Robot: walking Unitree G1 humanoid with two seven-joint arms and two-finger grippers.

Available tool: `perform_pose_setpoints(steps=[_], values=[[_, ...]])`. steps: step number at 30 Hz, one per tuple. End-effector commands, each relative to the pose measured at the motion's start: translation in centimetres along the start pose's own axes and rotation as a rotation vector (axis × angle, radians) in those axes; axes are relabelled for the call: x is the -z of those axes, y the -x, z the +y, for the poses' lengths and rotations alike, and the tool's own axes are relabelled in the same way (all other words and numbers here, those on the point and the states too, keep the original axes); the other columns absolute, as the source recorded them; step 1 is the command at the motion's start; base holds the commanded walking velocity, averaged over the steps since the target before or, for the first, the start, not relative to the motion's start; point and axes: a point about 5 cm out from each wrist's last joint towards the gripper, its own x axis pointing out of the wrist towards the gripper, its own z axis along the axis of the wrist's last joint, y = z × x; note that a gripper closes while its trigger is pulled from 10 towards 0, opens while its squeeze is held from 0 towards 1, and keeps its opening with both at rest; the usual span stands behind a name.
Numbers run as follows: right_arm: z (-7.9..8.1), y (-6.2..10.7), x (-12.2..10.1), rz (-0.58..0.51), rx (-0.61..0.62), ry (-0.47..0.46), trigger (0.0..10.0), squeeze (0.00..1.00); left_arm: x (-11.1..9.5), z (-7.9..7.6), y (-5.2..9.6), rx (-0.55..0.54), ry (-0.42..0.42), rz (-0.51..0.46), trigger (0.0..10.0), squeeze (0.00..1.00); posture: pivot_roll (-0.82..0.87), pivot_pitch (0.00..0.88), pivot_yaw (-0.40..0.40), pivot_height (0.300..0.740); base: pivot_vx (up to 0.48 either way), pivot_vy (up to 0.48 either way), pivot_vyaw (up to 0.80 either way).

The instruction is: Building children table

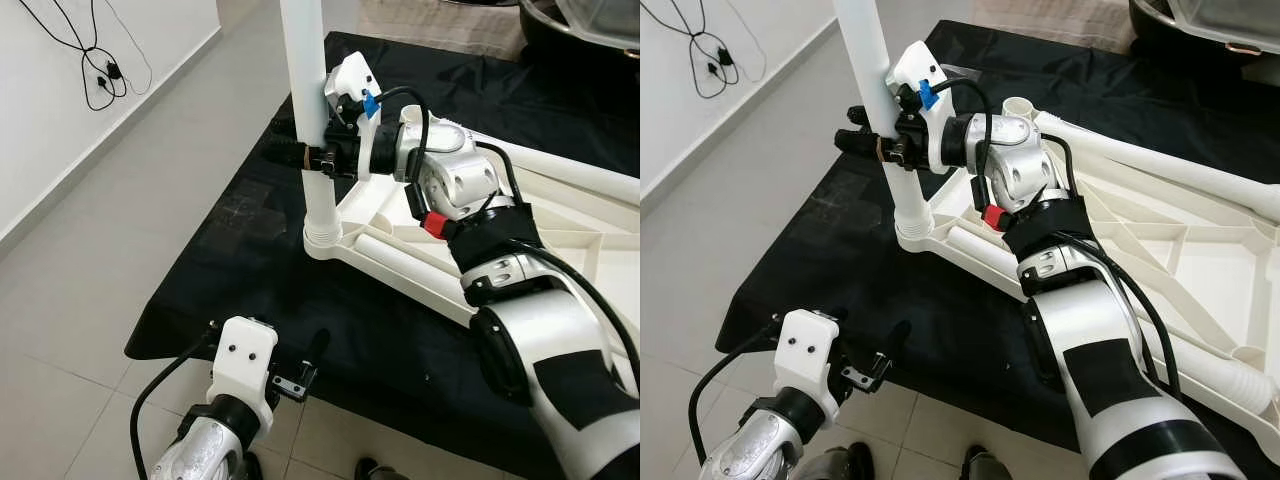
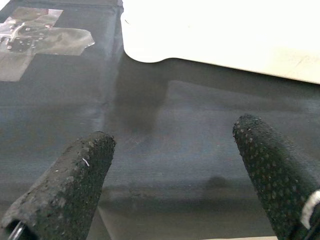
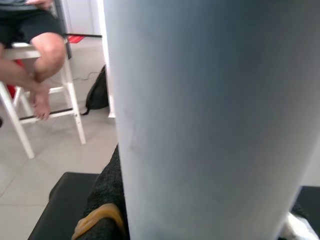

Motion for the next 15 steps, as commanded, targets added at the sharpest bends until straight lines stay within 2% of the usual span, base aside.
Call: perform_pose_setpoints(steps=[1,8,11,15], values=[[0.3,0.5,5.1,0.163,0.055,-0.134,10.0,0.00,0.6,0.1,0.1,-0.006,0.006,0.026,10.0,0.00,0.09,0.264,-0.039,0.740,0.000,0.000,0.00],[-0.6,0.7,4.4,0.122,0.123,-0.191,10.0,0.00,0.7,0.1,0.2,-0.004,0.004,0.028,10.0,0.00,0.09,0.257,-0.039,0.740,0.000,0.000,0.00],[-1.3,1.0,5.2,0.182,0.228,-0.199,10.0,0.00,0.7,0.1,0.2,-0.003,0.004,0.028,10.0,0.00,0.09,0.255,-0.039,0.740,0.000,0.000,0.00],[-1.3,1.2,5.5,0.184,0.241,-0.202,10.0,0.00,0.6,0.0,0.2,-0.003,0.004,0.028,10.0,0.00,0.09,0.252,-0.039,0.740,0.000,0.000,0.00]])
